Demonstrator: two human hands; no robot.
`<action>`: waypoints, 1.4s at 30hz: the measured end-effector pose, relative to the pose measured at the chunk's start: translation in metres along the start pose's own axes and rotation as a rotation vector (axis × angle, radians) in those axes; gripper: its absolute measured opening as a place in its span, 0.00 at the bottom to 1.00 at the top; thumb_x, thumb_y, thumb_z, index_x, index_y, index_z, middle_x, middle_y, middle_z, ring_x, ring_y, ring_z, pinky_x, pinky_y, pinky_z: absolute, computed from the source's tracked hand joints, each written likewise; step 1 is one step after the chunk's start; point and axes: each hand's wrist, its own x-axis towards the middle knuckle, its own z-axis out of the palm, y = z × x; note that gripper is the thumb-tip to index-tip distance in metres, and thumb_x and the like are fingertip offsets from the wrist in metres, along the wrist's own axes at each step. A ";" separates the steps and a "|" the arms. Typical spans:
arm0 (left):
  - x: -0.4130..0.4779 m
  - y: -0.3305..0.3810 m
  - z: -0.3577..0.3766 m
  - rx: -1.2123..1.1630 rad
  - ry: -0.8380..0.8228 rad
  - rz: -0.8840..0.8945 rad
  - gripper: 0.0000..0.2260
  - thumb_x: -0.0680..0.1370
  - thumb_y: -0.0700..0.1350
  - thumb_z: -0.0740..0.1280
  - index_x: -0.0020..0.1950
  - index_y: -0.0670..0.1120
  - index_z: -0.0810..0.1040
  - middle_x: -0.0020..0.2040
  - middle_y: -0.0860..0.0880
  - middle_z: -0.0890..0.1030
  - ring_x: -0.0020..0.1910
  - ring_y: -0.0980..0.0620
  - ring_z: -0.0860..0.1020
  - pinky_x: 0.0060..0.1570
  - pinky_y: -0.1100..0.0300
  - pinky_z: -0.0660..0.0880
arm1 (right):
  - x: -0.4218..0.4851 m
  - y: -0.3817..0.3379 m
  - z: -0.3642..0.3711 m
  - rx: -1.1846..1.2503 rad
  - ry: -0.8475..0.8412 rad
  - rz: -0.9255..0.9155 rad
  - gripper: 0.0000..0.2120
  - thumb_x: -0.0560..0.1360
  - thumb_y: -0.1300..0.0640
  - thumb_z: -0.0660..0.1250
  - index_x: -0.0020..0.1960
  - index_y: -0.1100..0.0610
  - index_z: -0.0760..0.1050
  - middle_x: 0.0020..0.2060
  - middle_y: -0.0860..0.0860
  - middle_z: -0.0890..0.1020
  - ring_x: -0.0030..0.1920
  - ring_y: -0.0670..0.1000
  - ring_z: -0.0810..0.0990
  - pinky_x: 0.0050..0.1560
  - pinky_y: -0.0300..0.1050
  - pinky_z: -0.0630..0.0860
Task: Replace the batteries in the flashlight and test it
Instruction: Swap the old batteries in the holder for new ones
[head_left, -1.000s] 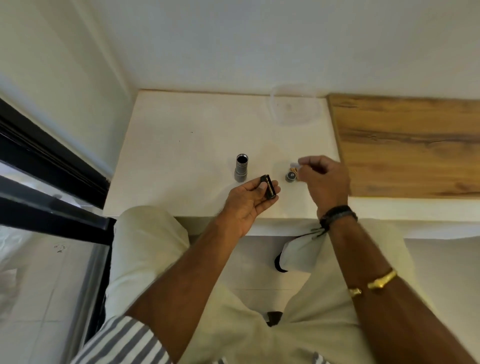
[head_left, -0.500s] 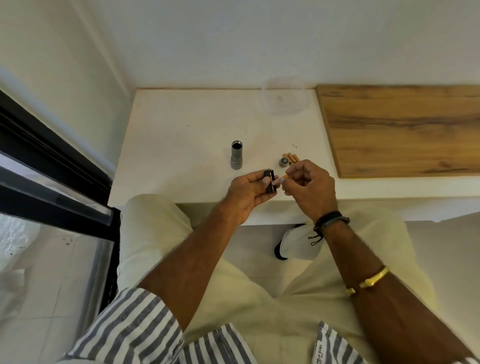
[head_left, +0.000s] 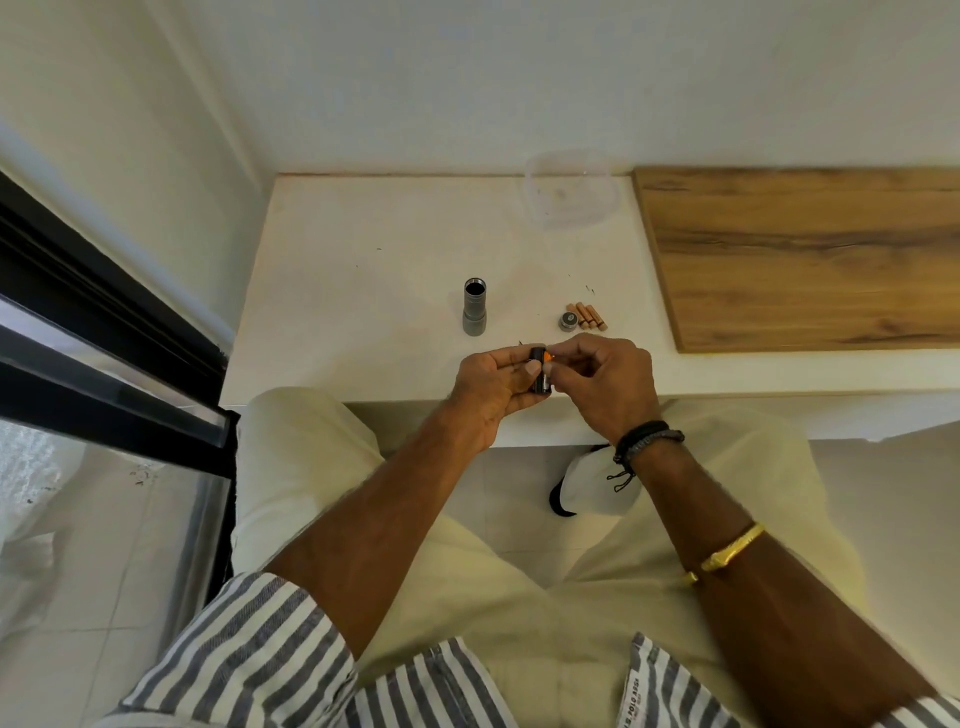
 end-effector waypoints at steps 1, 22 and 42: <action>0.000 0.000 0.000 -0.003 0.000 -0.001 0.12 0.78 0.35 0.68 0.62 0.37 0.79 0.55 0.39 0.84 0.54 0.40 0.83 0.51 0.49 0.82 | 0.000 0.001 0.001 -0.006 0.001 -0.007 0.08 0.74 0.59 0.75 0.53 0.57 0.86 0.41 0.49 0.87 0.41 0.45 0.85 0.49 0.38 0.83; 0.001 0.008 0.001 -0.062 -0.083 -0.046 0.15 0.84 0.36 0.57 0.69 0.37 0.74 0.62 0.38 0.81 0.61 0.41 0.80 0.64 0.47 0.76 | 0.003 0.005 0.010 0.020 -0.007 0.052 0.10 0.75 0.55 0.74 0.56 0.51 0.79 0.44 0.43 0.83 0.40 0.39 0.83 0.36 0.26 0.77; 0.038 0.026 -0.027 0.584 0.617 0.595 0.23 0.74 0.46 0.74 0.69 0.50 0.74 0.58 0.49 0.78 0.53 0.55 0.76 0.52 0.60 0.76 | 0.013 0.008 0.015 0.409 0.093 0.132 0.12 0.70 0.62 0.79 0.51 0.53 0.82 0.42 0.48 0.88 0.43 0.47 0.87 0.48 0.54 0.85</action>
